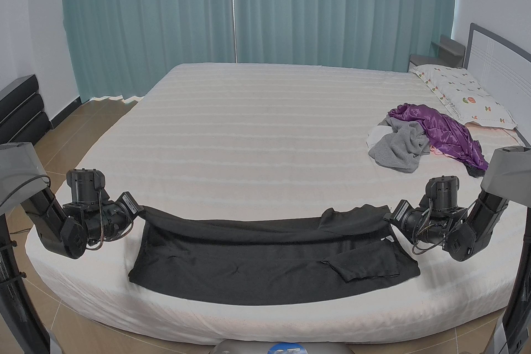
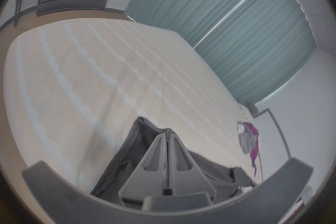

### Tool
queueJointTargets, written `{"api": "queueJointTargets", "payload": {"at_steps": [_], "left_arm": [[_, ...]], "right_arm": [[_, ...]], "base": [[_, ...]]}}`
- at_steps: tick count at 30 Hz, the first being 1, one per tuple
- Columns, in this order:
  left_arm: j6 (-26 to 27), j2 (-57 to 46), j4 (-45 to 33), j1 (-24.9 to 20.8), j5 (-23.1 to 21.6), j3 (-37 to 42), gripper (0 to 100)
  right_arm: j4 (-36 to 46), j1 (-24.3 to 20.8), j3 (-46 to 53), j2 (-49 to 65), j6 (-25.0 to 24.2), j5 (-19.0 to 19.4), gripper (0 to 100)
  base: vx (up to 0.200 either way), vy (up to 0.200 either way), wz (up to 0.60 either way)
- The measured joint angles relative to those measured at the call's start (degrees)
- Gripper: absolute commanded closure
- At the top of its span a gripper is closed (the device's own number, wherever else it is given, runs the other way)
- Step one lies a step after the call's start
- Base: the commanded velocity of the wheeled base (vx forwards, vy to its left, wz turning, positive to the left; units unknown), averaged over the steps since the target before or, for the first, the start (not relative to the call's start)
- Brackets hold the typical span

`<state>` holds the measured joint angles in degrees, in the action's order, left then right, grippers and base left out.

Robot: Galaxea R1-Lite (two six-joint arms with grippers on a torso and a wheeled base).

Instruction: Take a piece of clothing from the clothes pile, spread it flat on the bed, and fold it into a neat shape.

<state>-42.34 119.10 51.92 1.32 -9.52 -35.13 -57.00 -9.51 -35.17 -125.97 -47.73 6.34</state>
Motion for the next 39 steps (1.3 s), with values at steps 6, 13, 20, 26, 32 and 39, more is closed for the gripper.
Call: {"api": "queueJointTargets", "payload": {"at_steps": [6,13,20,26,32,39], "left_arm": [[-2.6,0.1,2.7,1.4,1.0,-2.1,100],[-0.7,0.5,2.2,1.8,0.7,-1.7,100],[5.3,1.6,-1.8,2.7,-0.7,-0.5,100],[8.2,2.6,-5.3,2.7,-1.3,0.2,100],[9.4,3.2,-5.8,2.2,-1.4,1.1,0],[9.4,3.3,-5.8,1.4,-1.4,1.6,0]], "right_arm": [[-1.8,0.9,-0.4,0.0,-1.5,-0.1,100],[-0.9,1.3,1.4,0.0,-0.9,0.5,100],[1.3,0.9,3.2,-0.2,3.7,1.0,100],[1.9,0.5,4.0,-1.2,5.1,1.3,100],[1.9,0.4,4.2,-2.5,6.2,1.2,100],[1.9,0.4,4.1,-3.4,6.2,1.2,0]], "base": [[0.0,0.0,0.0],[0.0,0.0,0.0],[0.0,0.0,0.0],[0.0,0.0,0.0],[0.0,0.0,0.0],[0.0,0.0,0.0]]}}
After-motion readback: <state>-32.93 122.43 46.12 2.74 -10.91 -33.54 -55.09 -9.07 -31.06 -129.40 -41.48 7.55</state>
